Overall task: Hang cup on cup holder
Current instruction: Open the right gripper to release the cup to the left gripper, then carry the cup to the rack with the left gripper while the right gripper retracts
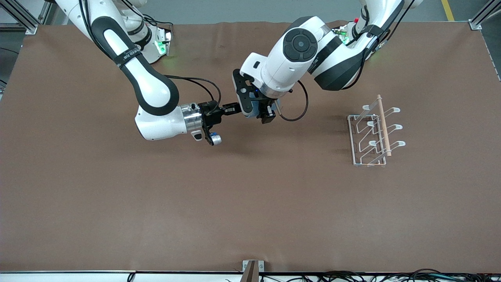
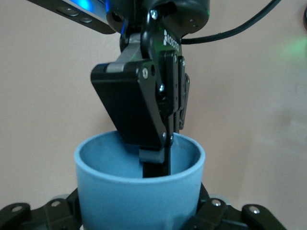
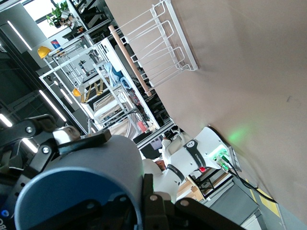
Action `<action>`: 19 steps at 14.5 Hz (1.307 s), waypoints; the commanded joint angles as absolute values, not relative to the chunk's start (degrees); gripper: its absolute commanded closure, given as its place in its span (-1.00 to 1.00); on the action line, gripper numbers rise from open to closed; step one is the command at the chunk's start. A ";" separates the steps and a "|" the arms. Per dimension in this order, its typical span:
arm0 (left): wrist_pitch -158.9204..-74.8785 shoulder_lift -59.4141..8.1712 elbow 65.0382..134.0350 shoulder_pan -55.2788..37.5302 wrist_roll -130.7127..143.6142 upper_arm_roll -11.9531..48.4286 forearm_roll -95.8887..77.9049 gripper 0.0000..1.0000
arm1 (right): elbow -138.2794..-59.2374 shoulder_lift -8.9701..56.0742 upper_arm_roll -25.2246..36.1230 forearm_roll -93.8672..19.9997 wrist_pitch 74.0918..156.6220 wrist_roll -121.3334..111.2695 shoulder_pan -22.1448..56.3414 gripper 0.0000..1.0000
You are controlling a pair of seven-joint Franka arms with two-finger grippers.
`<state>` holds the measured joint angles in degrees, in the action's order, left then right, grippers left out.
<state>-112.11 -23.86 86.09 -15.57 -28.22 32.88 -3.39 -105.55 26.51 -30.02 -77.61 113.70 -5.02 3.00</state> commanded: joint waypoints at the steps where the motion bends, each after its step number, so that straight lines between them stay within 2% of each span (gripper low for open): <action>1: -109.44 -22.77 86.75 -14.77 -29.18 33.40 -4.13 0.99 | -105.47 24.79 -30.50 -79.28 113.47 -4.92 2.46 -1.00; 5: -102.51 -21.71 86.66 -13.10 -29.18 33.05 2.59 0.99 | -107.83 19.53 -29.27 -78.66 113.91 -4.92 -0.60 -1.00; 7: -97.24 -21.01 86.49 -12.83 -29.96 33.14 10.25 0.99 | -108.81 16.80 -24.90 -75.09 113.91 -4.92 -1.05 -1.00; 11: -82.73 -21.35 86.66 -12.31 -37.16 32.88 23.63 0.99 | -108.28 14.07 -15.59 -58.51 113.30 0.86 -1.05 -1.00; 19: -79.98 -21.80 95.79 -6.87 -43.23 32.87 47.96 0.96 | -105.57 8.62 1.65 -21.48 108.55 2.82 -1.14 -1.00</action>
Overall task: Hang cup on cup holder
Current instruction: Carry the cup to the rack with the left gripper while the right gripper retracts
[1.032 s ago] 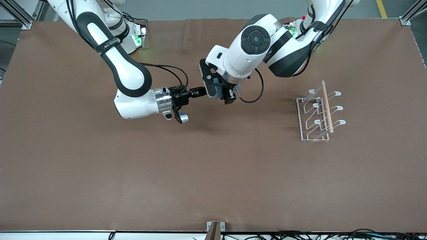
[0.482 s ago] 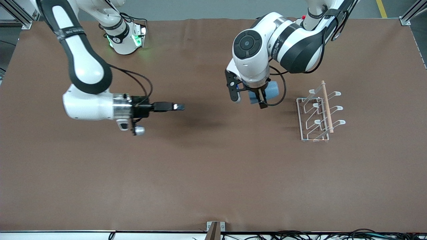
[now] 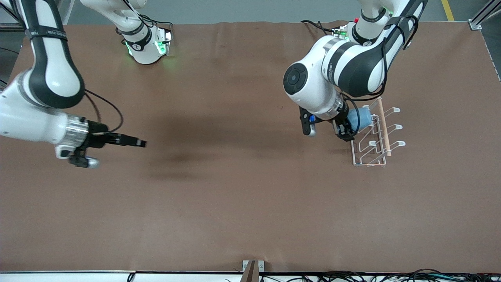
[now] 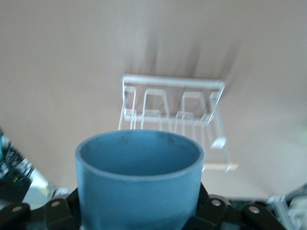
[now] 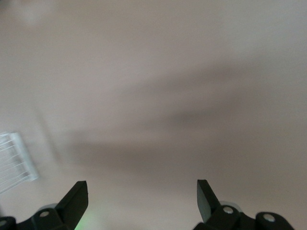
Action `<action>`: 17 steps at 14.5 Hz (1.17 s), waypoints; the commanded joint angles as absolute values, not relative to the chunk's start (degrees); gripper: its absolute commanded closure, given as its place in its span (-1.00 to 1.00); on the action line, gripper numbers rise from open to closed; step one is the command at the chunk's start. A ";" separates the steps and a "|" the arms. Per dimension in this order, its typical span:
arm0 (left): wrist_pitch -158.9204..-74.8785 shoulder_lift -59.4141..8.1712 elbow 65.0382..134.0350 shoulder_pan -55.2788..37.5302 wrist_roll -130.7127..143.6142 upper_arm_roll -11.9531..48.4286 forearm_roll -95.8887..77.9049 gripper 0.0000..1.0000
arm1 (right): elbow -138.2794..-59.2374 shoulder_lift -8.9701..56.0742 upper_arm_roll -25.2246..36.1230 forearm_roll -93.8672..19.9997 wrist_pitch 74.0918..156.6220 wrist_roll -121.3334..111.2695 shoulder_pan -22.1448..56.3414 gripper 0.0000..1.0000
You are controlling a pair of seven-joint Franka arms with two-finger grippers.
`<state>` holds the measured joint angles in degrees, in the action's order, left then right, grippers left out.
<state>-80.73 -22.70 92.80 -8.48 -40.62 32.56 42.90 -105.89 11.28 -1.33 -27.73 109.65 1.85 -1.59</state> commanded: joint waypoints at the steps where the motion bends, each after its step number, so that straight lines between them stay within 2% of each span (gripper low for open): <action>1: -79.98 -21.97 97.71 -5.90 -43.42 32.96 50.86 0.96 | -103.99 8.35 3.67 -18.49 106.89 2.29 -1.14 -1.00; 3: -79.72 -23.02 99.40 -5.89 -43.42 32.87 54.48 0.97 | -98.82 8.26 7.19 -11.99 103.55 -1.64 -1.14 -1.00; 7: -77.79 -26.79 103.09 -6.24 -43.51 32.61 63.26 0.97 | -87.83 7.91 9.14 -2.29 95.57 -11.51 -1.23 -1.00; 11: -69.88 -36.11 103.27 -8.00 -42.80 31.20 72.58 0.98 | -87.10 1.51 8.01 -2.02 89.32 -2.32 -2.98 -1.00; 12: -69.09 -37.17 103.53 -8.00 -42.80 30.94 74.34 0.98 | -86.84 0.54 5.74 -1.93 85.56 2.24 -3.60 -1.00; 14: -68.12 -38.66 103.97 -8.09 -42.80 30.15 76.81 0.97 | -87.18 -2.01 2.21 -1.93 83.50 5.18 -5.62 -1.00; 17: -67.94 -40.16 104.24 -8.17 -42.45 29.44 78.31 0.92 | -86.75 -1.58 2.11 -1.93 84.11 3.26 -5.71 -1.00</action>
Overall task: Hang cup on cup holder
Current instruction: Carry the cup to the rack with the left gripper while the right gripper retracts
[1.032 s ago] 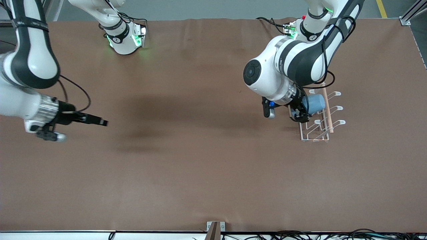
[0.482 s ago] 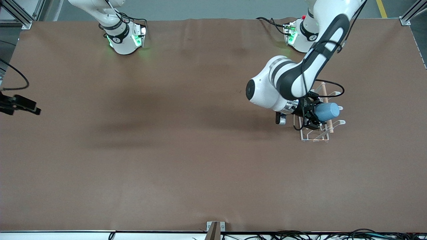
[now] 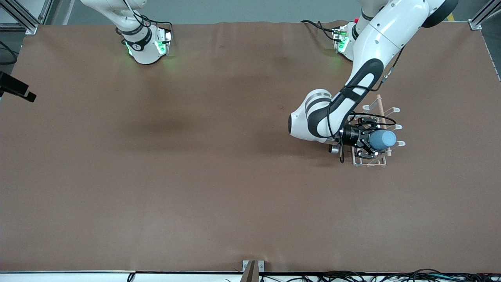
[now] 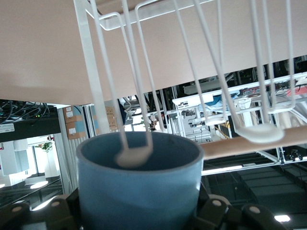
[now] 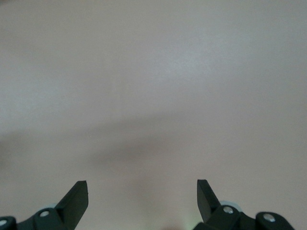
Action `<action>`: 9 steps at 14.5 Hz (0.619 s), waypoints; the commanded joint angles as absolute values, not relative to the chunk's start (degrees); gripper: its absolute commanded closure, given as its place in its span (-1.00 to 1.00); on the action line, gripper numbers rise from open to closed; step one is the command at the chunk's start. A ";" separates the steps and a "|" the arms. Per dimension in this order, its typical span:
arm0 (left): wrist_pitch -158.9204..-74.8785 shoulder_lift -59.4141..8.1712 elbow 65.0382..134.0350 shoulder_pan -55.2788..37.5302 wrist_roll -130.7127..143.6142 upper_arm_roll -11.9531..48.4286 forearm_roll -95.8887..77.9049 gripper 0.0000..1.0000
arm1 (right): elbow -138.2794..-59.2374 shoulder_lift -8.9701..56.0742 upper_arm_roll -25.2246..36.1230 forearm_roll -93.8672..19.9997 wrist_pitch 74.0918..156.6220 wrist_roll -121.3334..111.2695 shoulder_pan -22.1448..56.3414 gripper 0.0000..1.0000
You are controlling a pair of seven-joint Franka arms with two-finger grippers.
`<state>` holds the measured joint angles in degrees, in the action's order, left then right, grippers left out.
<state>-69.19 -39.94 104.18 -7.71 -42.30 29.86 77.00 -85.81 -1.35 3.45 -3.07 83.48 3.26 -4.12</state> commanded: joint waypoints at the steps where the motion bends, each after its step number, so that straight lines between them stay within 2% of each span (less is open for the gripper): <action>1: -67.94 -40.43 104.15 -8.26 -41.49 29.53 78.31 0.81 | -86.66 -1.50 2.11 -1.93 84.37 2.90 -5.63 -1.00; 3: -66.89 -40.61 103.80 -8.17 -35.10 29.62 76.39 -0.01 | -85.96 -1.49 1.93 -0.10 84.38 1.33 -5.27 -1.00; 4: -66.54 -40.17 102.58 -7.65 -30.37 29.53 72.37 -0.61 | -85.96 -1.49 1.93 0.61 84.38 1.32 -5.19 -1.00; 5: -66.45 -39.91 99.87 -7.82 -27.36 29.53 69.03 -0.96 | -85.96 -1.49 1.93 0.96 84.38 1.23 -4.75 -1.00; 9: -66.27 -39.82 98.09 -7.91 -26.10 29.53 66.11 -1.00 | -85.87 -1.49 1.76 2.46 84.29 2.02 -4.04 -1.00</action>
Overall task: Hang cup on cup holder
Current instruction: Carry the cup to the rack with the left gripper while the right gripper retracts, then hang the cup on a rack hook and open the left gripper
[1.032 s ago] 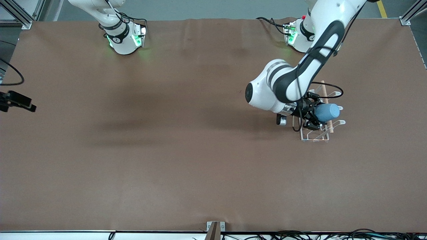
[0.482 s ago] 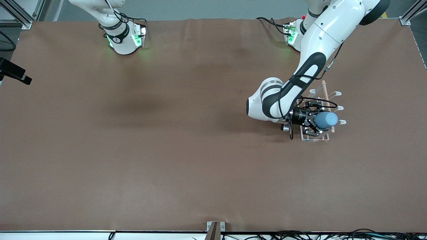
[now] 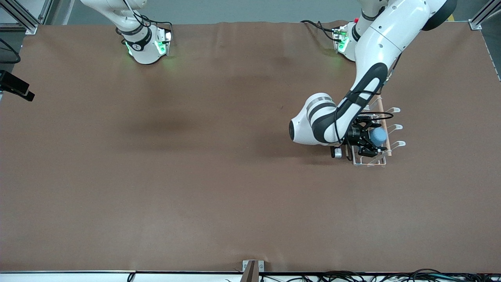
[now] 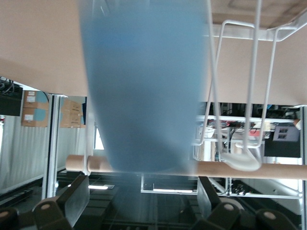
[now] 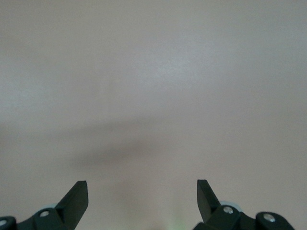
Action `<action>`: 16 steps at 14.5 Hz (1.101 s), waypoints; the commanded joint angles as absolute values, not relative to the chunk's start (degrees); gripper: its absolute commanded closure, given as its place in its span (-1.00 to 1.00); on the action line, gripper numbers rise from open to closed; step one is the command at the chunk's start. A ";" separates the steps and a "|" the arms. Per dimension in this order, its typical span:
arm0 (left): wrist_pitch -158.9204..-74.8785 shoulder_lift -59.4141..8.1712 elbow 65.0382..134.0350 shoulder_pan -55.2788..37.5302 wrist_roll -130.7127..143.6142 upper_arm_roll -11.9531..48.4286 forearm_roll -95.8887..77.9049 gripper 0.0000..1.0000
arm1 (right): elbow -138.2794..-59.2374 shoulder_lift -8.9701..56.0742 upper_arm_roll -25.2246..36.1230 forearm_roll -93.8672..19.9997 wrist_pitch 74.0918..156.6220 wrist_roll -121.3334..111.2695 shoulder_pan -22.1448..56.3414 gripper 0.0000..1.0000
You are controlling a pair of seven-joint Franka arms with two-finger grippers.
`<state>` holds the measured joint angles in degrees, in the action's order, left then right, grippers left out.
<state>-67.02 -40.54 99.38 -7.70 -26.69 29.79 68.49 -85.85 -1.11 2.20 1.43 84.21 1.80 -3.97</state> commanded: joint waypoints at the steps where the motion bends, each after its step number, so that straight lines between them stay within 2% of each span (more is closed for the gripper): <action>1: -66.18 -39.47 96.61 -7.91 -26.63 29.53 65.40 -1.00 | -85.87 -1.49 1.76 2.37 84.46 1.93 -4.04 -1.00; 4: -65.83 -37.36 93.97 -7.56 -24.71 29.36 65.65 -1.00 | -85.96 -1.49 1.76 2.29 84.38 2.11 -3.96 -1.00; 7: -68.01 -32.45 91.42 -6.68 -15.84 28.57 59.01 -1.00 | -85.96 -1.49 1.85 2.20 84.55 2.11 -3.96 -1.00; 12: -83.65 -16.90 90.97 -6.86 -3.19 14.88 33.54 -1.00 | -85.96 -1.49 1.85 2.02 85.34 2.20 -3.78 -1.00; 16: -91.39 -8.72 91.58 -6.68 0.00 5.29 16.99 -1.00 | -86.31 -1.49 1.85 1.41 88.24 2.37 -3.69 -1.00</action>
